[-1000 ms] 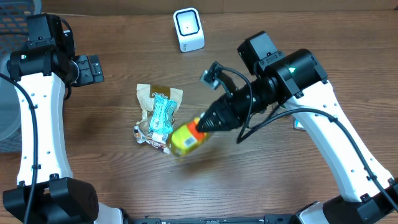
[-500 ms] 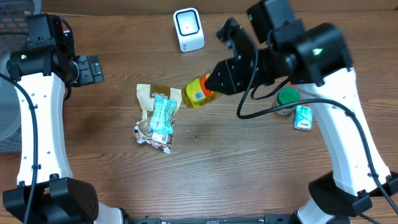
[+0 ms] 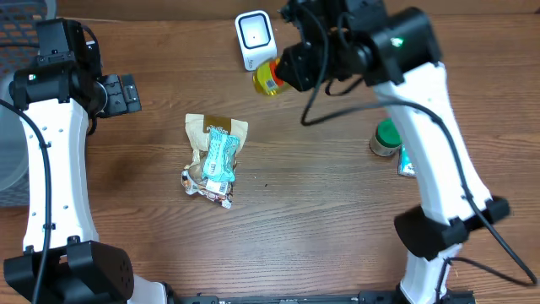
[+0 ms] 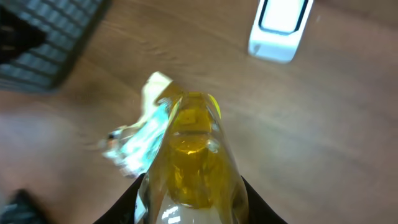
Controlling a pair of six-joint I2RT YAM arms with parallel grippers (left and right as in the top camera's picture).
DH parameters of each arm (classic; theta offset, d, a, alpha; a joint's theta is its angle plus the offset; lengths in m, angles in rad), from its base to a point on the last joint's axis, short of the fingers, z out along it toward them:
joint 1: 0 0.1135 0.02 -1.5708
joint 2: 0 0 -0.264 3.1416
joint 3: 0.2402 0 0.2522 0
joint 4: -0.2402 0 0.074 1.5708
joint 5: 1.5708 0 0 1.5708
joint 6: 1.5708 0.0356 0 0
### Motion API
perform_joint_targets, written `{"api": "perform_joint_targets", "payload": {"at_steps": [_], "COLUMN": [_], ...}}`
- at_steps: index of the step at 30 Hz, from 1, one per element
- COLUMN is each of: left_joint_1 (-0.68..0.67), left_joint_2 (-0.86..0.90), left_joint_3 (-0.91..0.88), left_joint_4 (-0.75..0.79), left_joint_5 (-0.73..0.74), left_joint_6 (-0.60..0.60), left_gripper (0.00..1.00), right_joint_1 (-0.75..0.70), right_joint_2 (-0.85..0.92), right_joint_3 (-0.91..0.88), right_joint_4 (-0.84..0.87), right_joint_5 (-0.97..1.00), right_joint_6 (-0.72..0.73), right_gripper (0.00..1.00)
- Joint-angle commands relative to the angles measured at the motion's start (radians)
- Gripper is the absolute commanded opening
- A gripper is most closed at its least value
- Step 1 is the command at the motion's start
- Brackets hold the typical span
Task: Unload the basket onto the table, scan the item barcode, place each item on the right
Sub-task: 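Carry the yellow bottle up toward the white scanner, then hold the yellow bottle against the scanner window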
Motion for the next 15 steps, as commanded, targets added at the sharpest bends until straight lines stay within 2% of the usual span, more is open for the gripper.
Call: {"api": "perform_joint_targets", "payload": {"at_steps": [1, 11, 15], "left_joint_1": [-0.002, -0.002, -0.002], "left_joint_2": [-0.013, -0.013, -0.013], "left_joint_3": [0.019, 0.019, 0.019], "left_joint_4": [0.001, 0.001, 0.001], "left_joint_5": [-0.005, -0.005, -0.005], "left_joint_6": [0.021, 0.021, 0.021], "left_gripper": [0.99, 0.99, 1.00], "right_joint_1": [0.000, 0.000, 0.000], "right_joint_2": [0.048, 0.254, 0.323], "right_joint_3": [0.014, 0.014, 0.014], "right_joint_4": [0.073, 0.251, 0.343], "right_joint_5": [0.047, 0.207, 0.259], "right_joint_6": [-0.158, -0.369, -0.404], "right_gripper": [0.15, 0.12, 0.10]}}
